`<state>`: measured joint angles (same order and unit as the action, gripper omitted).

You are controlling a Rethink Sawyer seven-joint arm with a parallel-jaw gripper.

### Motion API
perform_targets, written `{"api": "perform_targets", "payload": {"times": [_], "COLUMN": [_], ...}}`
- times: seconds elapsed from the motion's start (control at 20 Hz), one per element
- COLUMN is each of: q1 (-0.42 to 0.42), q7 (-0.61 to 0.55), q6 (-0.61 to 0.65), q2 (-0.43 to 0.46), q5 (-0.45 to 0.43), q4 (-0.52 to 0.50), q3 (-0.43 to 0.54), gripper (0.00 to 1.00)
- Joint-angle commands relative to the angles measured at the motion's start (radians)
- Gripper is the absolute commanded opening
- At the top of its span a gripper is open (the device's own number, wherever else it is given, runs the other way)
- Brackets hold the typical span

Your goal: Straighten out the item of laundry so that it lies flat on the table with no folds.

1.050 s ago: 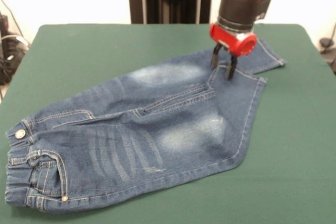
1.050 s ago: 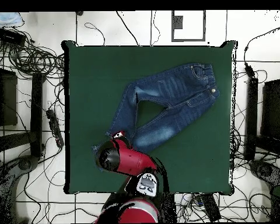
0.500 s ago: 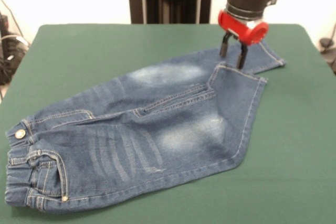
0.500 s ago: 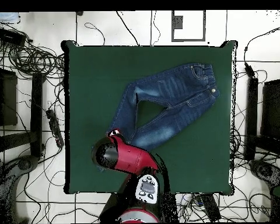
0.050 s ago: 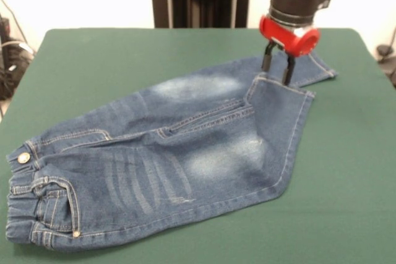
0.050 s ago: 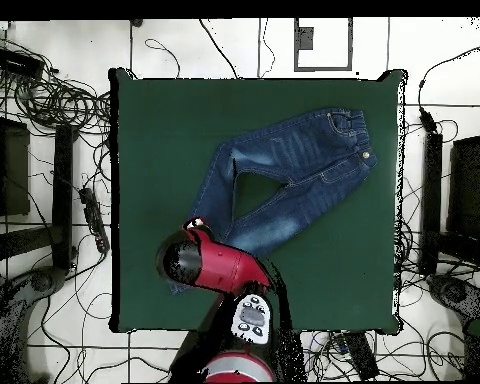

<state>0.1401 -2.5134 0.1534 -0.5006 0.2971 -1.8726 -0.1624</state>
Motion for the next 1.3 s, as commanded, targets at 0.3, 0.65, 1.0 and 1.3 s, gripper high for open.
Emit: {"api": "perform_targets", "payload": {"times": [0.3, 0.65, 1.0, 1.3], "q1": [0.051, 0.095, 0.123, 0.176], "q7": [-0.148, -0.175, -0.246, -0.287], "q6": [-0.090, -0.127, -0.159, -0.124], "q2": [0.253, 0.348, 0.385, 0.393], "q5": [0.073, 0.118, 0.209, 0.332], "q4": [0.191, 0.272, 0.291, 0.328], "q3": [0.130, 0.112, 0.148, 0.149], "gripper": [1.00, 1.00, 1.00, 1.00]}}
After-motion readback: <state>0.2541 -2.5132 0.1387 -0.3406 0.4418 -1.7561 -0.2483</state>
